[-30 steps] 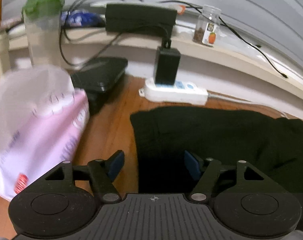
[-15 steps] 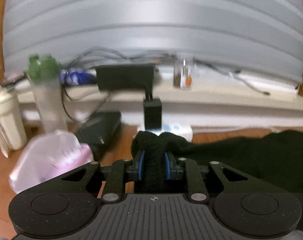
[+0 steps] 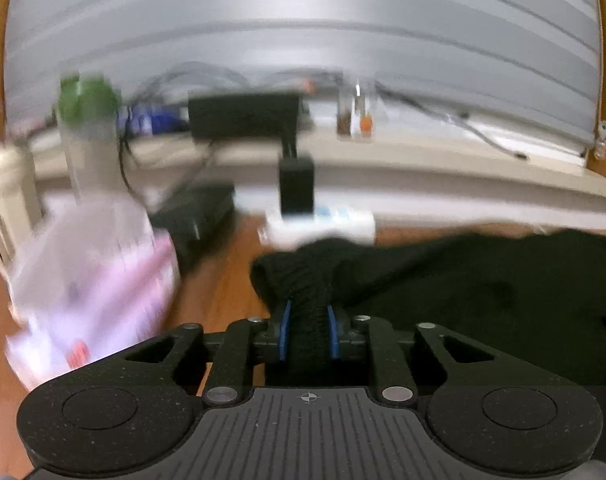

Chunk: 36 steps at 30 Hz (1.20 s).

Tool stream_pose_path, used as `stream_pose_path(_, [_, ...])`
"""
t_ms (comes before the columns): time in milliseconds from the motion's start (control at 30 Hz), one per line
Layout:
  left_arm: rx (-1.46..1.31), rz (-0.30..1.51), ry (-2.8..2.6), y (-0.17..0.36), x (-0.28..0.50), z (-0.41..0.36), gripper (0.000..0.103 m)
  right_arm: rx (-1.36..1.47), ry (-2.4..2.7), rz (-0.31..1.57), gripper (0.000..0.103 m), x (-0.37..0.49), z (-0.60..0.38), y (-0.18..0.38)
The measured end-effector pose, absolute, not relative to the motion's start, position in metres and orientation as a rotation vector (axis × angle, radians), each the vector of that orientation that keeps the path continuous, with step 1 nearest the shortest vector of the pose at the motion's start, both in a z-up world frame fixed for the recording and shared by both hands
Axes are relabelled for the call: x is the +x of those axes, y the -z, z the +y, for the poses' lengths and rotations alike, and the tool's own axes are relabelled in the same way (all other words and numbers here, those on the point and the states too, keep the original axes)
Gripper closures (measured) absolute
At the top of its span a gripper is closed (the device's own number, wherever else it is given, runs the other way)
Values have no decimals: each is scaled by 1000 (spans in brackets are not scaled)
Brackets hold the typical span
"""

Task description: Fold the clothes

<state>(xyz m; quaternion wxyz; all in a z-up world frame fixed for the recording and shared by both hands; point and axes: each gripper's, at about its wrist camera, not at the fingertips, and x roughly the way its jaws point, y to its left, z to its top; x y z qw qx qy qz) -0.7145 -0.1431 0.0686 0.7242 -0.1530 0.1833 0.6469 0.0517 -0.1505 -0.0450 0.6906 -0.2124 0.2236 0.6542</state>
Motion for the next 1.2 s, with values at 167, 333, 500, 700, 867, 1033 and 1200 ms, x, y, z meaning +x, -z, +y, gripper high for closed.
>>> stream_pose_path(167, [-185, 325, -1488, -134, -690, -113, 91, -463, -1465, 498, 22, 52, -151, 45])
stream_pose_path(333, [-229, 449, -1551, -149, -667, -51, 85, -454, -1466, 503, 22, 53, -152, 45])
stream_pose_path(500, [-332, 570, -1483, -104, -667, -56, 63, -465, -1475, 499, 21, 50, -153, 45])
stream_pose_path(700, [-376, 514, -1477, -96, -694, -116, 44, -448, -1492, 391, 26, 35, -171, 35])
stream_pose_path(867, [-429, 474, -1477, -85, -712, -167, 42, -447, -1559, 296, 42, -9, -178, 5])
stream_pose_path(1033, [-456, 450, -1463, -69, -719, -200, 40, -465, -1729, 217, 42, -84, -161, -27])
stream_pose_path(1200, [-478, 428, -1448, -52, -724, -233, 38, -504, -1955, 174, 49, -186, -123, -42])
